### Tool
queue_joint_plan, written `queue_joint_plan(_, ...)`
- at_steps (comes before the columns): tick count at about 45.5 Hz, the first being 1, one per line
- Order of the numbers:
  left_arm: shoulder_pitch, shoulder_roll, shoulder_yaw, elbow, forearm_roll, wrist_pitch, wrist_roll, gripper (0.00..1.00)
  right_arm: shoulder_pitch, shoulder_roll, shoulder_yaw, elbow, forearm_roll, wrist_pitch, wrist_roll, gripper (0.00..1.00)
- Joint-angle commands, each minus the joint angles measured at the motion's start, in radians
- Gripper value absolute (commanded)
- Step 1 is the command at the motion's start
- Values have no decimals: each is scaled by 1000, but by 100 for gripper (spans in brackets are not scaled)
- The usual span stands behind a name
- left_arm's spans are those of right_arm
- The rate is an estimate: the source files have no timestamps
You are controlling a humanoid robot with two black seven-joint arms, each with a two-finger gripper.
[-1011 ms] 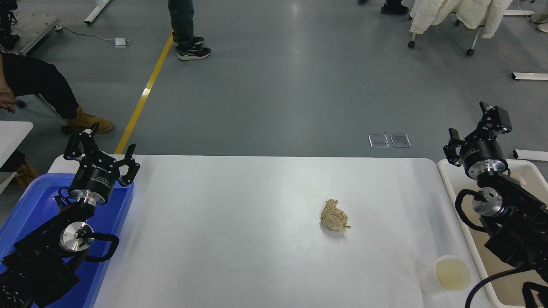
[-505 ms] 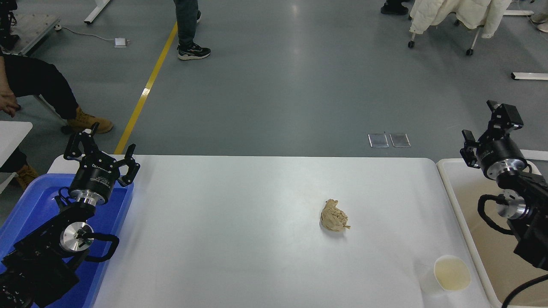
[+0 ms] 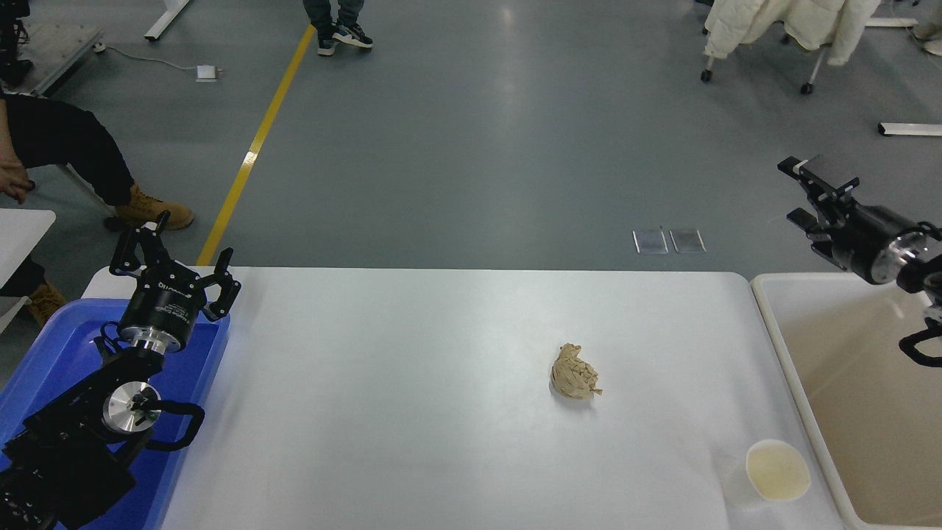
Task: Clean the table surface
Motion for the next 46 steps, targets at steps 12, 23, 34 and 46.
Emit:
queue_joint_plan(12, 0, 0, 0, 0, 0, -1, 0, 100, 240, -168, -506, 260, -457, 38, 55, 99)
queue_joint_plan(23, 0, 0, 0, 0, -1, 0, 0, 100, 220, -354, -490, 428, -644, 38, 60, 99)
queue_joint_plan(34, 0, 1, 0, 0, -1, 0, 0, 100, 174, -437, -486, 557, -684, 31, 58, 99)
queue_joint_plan(46, 0, 0, 0, 0, 0, 0, 0, 100, 136, -400, -457, 570, -672, 9, 55, 99)
